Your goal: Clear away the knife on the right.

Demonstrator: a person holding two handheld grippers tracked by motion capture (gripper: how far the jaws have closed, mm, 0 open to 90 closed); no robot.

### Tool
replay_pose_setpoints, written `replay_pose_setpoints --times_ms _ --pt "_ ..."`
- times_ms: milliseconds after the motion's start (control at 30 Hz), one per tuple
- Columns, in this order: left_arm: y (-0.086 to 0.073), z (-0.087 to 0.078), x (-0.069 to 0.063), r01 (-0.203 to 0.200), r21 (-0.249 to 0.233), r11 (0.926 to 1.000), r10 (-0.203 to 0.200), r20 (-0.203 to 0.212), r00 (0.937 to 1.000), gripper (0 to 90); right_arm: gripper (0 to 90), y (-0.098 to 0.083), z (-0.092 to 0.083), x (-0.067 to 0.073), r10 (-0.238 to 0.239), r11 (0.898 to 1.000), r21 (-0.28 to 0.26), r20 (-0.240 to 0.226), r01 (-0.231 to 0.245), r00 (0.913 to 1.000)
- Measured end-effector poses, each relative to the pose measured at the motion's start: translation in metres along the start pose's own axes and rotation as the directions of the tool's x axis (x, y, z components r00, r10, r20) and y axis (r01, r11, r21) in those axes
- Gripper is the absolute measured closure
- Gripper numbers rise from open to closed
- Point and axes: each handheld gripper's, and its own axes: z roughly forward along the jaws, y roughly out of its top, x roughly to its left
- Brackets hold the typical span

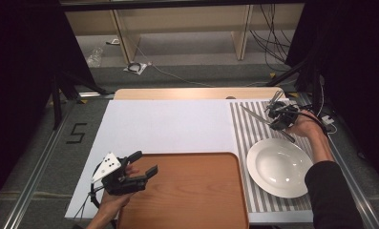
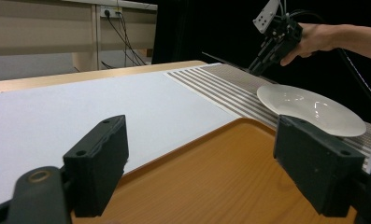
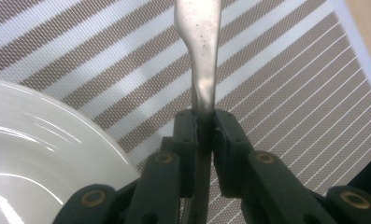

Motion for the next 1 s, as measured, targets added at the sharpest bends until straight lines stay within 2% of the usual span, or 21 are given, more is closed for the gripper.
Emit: replay_pose_setpoints --times_ms 300,433,467,567,600,667,700,733,833,933,967,1000 --pt "0.0 0.0 0.0 0.001 0.0 1.0 -0.001 -0.001 1.0 17.9 80.9 0.003 -0.024 0.014 -0.031 0.997 -0.07 0.038 0.033 0.9988" --pt "0.0 0.0 0.001 0.005 0.0 1.0 -0.005 -0.004 1.0 17.9 80.9 0.004 -0.035 0.019 -0.021 0.995 -0.097 0.045 0.025 0.9988" --pt "0.0 0.0 0.002 0.006 0.001 1.0 -0.006 -0.006 1.0 17.9 80.9 0.006 -0.042 0.025 -0.018 0.992 -0.124 0.043 0.023 0.9989" --pt "0.0 -0.001 0.002 0.01 -0.005 0.9999 -0.01 -0.009 0.9999 17.9 80.9 0.009 -0.053 0.036 -0.01 0.987 -0.16 0.038 0.016 0.9992" --pt "0.0 -0.001 0.002 0.01 -0.005 0.9999 -0.01 -0.009 0.9999 17.9 80.9 0.009 -0.053 0.036 -0.01 0.987 -0.16 0.038 0.016 0.9992" --pt "0.0 -0.001 0.002 0.012 -0.006 0.9999 -0.012 -0.008 0.9999 17.9 80.9 0.012 -0.063 0.051 -0.013 0.977 -0.212 0.022 0.017 0.9997" --pt "0.0 -0.001 0.002 0.012 -0.006 0.9999 -0.012 -0.008 0.9999 17.9 80.9 0.012 -0.063 0.051 -0.013 0.977 -0.212 0.022 0.017 0.9997" --pt "0.0 -0.001 0.002 0.011 -0.005 0.9999 -0.011 -0.008 0.9999 17.8 80.9 0.012 -0.069 0.061 -0.009 0.968 -0.25 0.02 0.013 0.9998" --pt "0.0 0.0 0.002 0.015 -0.004 0.9999 -0.015 -0.009 0.9998 17.8 80.9 0.013 -0.076 0.077 -0.022 0.96 -0.28 0.011 0.024 0.9997" --pt "0.0 -0.001 0.003 0.016 -0.005 0.9999 -0.016 -0.009 0.9998 17.8 80.9 0.013 -0.082 0.093 -0.033 0.944 -0.329 0.004 0.033 0.9994" --pt "0.0 -0.001 0.003 0.015 -0.005 0.9999 -0.015 -0.008 0.9998 17.8 80.9 0.013 -0.082 0.093 -0.033 0.944 -0.329 0.004 0.033 0.9994" --pt "0.0 -0.001 0.003 0.016 -0.006 0.9999 -0.016 -0.007 0.9998 17.9 80.8 0.013 -0.084 0.102 -0.048 0.938 -0.344 -0.002 0.044 0.9989"
